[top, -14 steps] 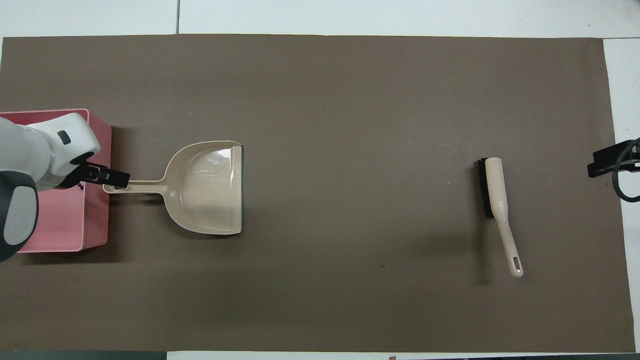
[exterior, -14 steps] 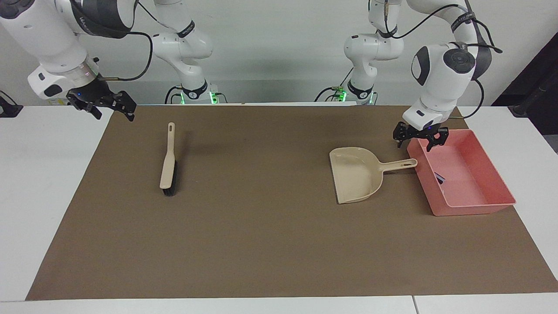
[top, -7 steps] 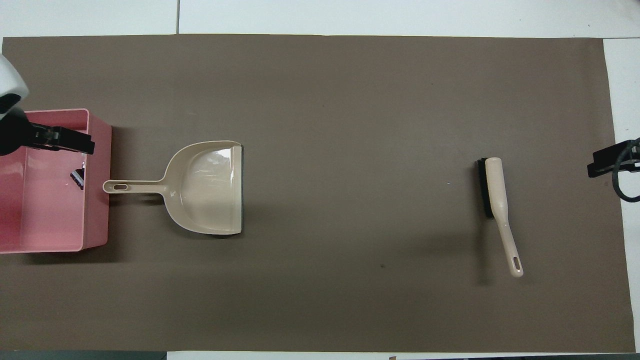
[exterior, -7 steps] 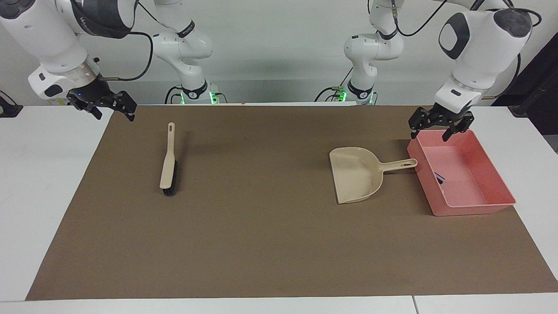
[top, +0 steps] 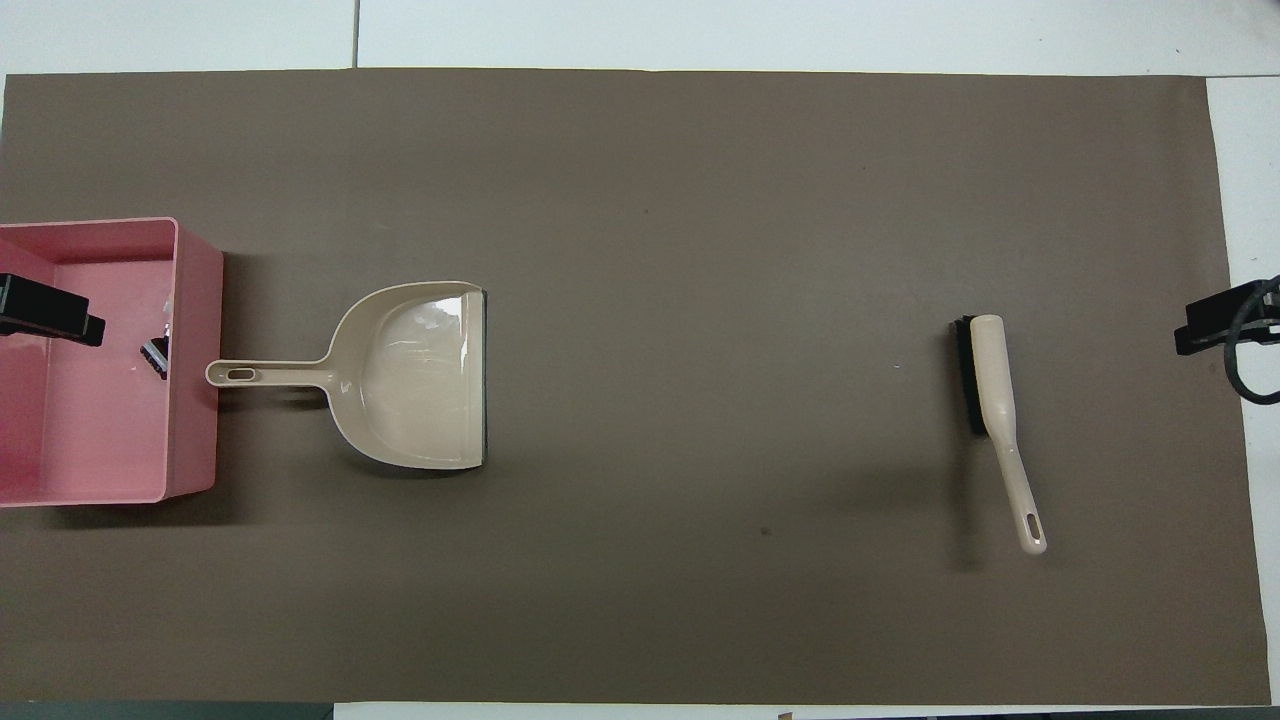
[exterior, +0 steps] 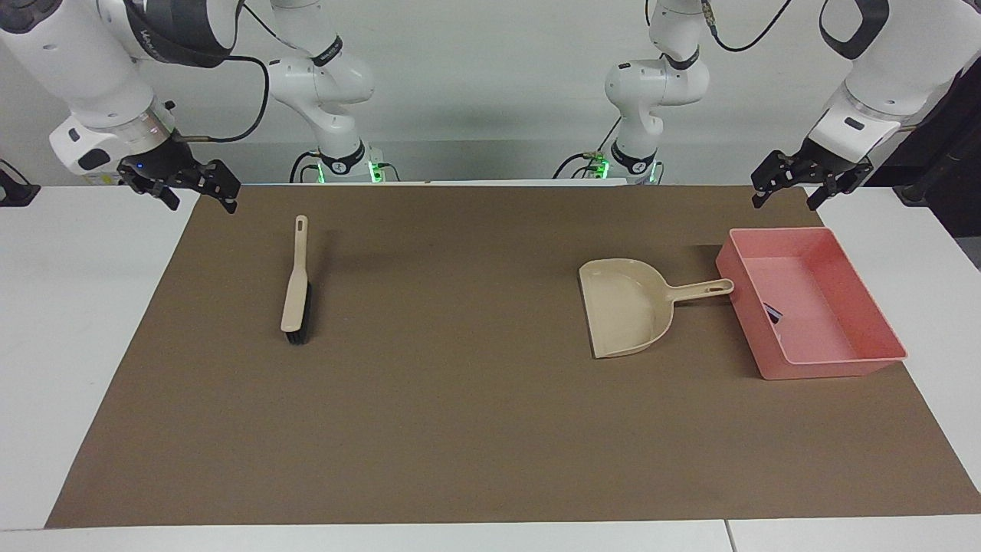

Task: Clean e-waste and dump in bin

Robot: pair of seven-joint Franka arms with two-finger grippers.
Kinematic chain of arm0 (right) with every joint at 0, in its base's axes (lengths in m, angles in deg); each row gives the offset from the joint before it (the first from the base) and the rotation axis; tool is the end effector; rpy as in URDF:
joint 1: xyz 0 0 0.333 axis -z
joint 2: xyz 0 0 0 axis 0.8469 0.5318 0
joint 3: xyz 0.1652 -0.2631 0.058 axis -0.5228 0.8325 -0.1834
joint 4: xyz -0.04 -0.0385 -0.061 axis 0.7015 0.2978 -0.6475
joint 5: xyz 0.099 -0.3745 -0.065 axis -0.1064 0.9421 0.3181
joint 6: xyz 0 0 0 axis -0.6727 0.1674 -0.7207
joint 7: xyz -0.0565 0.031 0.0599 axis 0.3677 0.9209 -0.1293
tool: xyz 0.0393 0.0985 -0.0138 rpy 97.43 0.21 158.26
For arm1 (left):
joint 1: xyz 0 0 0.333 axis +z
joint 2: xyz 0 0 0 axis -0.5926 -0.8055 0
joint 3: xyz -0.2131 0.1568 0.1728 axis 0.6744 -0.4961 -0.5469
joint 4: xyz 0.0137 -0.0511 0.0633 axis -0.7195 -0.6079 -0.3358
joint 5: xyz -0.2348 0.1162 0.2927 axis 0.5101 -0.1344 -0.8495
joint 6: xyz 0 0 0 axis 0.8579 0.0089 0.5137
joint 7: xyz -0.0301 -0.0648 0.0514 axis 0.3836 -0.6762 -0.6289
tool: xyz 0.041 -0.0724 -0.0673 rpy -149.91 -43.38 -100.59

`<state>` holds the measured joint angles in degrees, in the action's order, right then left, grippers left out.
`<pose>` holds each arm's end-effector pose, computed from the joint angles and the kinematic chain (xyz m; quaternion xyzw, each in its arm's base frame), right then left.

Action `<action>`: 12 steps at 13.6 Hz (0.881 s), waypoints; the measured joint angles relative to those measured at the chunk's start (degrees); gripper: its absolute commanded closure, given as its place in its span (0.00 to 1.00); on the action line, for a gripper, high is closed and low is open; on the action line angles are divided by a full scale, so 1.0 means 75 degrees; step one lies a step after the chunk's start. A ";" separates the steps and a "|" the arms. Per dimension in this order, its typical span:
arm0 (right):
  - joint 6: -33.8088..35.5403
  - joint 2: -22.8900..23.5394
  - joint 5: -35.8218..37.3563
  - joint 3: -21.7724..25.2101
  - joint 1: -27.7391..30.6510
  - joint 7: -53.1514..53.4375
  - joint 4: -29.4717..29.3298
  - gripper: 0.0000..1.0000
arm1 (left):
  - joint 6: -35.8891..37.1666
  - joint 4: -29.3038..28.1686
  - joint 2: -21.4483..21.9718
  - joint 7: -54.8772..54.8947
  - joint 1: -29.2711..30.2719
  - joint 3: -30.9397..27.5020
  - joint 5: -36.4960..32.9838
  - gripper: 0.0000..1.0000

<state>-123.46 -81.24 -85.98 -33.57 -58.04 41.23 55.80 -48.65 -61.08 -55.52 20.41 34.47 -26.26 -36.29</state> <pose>0.5287 -0.0733 0.5992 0.9970 -0.0444 -0.0636 0.0052 0.5352 0.0051 0.6278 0.9974 -0.0552 -0.0445 0.0126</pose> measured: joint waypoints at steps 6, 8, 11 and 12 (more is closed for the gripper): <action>0.0000 0.0000 0.0000 0.0000 0.0000 0.0000 0.0000 0.01 | 0.0092 0.0014 0.0048 0.0000 -0.0002 -0.0013 0.0092 0.02; 0.0000 0.0000 0.0000 0.0000 0.0000 0.0000 0.0000 0.01 | 0.0088 0.0017 0.0048 0.0000 -0.0002 -0.0008 0.0098 0.02; 0.0000 0.0000 0.0000 0.0000 0.0000 0.0000 0.0000 0.01 | 0.0082 0.0020 0.0048 0.0000 -0.0004 0.0010 0.0098 0.02; 0.0000 0.0000 0.0000 0.0000 0.0000 0.0000 0.0000 0.01 | 0.0082 0.0020 0.0049 0.0000 -0.0004 0.0012 0.0098 0.02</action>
<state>-123.46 -81.24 -85.98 -33.57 -58.04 41.23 55.81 -48.04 -60.92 -55.15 20.41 34.44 -26.17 -35.55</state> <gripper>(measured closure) 0.004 0.013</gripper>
